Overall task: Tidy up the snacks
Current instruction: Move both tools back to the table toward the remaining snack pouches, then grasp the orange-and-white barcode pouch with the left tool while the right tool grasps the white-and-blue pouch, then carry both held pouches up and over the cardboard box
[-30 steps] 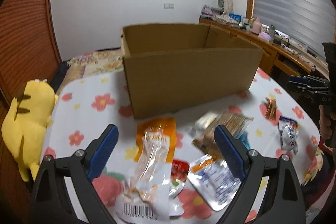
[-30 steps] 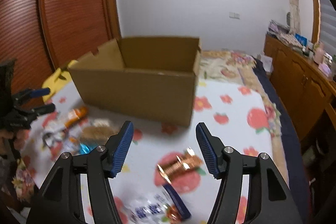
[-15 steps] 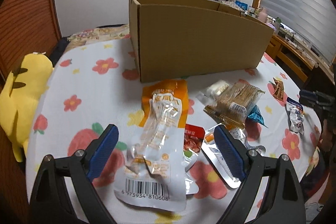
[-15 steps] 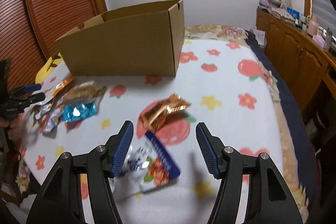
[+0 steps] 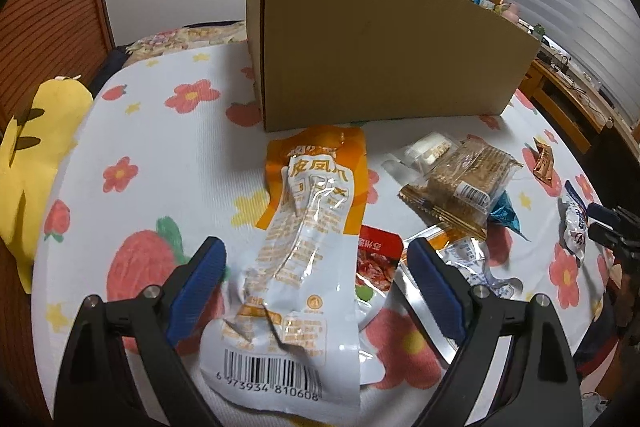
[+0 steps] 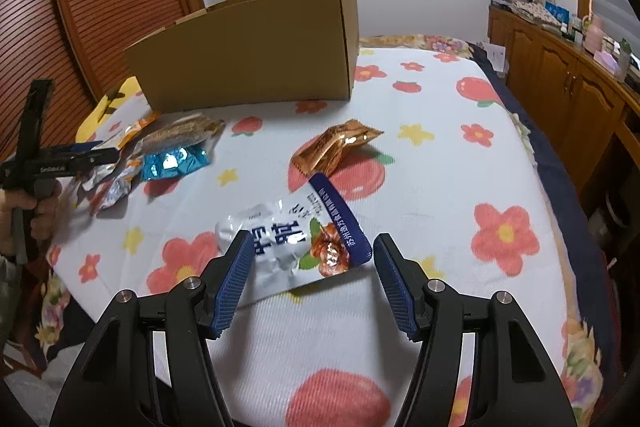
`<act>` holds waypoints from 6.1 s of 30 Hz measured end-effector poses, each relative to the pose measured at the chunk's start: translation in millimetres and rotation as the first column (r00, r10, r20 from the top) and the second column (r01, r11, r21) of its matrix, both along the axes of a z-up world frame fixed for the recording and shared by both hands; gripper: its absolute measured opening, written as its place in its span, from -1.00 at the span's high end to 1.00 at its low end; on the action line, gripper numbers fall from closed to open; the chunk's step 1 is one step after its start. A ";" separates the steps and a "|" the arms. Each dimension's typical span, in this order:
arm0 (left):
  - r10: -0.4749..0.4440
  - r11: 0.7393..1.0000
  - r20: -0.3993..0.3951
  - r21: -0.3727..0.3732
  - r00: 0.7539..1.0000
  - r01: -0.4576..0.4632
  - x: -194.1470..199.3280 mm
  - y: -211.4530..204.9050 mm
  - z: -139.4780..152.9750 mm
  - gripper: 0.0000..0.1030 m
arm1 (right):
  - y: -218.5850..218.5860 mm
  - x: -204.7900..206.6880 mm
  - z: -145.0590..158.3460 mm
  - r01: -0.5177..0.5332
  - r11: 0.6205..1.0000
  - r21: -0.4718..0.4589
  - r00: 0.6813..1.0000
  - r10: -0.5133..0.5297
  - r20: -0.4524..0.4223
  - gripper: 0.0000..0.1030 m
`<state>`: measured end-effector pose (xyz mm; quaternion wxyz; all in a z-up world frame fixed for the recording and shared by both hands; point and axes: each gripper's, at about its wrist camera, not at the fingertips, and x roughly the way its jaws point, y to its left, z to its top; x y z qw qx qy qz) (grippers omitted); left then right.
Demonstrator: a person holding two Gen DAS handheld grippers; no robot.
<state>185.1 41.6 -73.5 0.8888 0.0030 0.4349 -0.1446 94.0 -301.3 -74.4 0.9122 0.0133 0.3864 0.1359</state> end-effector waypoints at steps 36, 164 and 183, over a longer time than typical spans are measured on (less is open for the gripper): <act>0.024 0.993 0.100 -0.120 0.995 -0.011 -45.2 10.4 17.5 -0.12 | 30.6 32.3 -8.9 0.029 0.999 -0.021 0.999 -0.030 -0.039 -0.24; -0.008 0.984 0.299 -0.170 0.954 0.061 -33.2 -31.0 98.1 -0.12 | 77.7 74.5 20.7 -0.234 0.970 -0.061 0.972 0.233 -0.025 0.73; 0.020 0.991 0.378 -0.133 0.925 0.033 14.1 -37.8 135.5 -0.13 | 63.2 94.7 135.4 -0.171 0.984 -0.057 0.955 0.180 0.235 0.73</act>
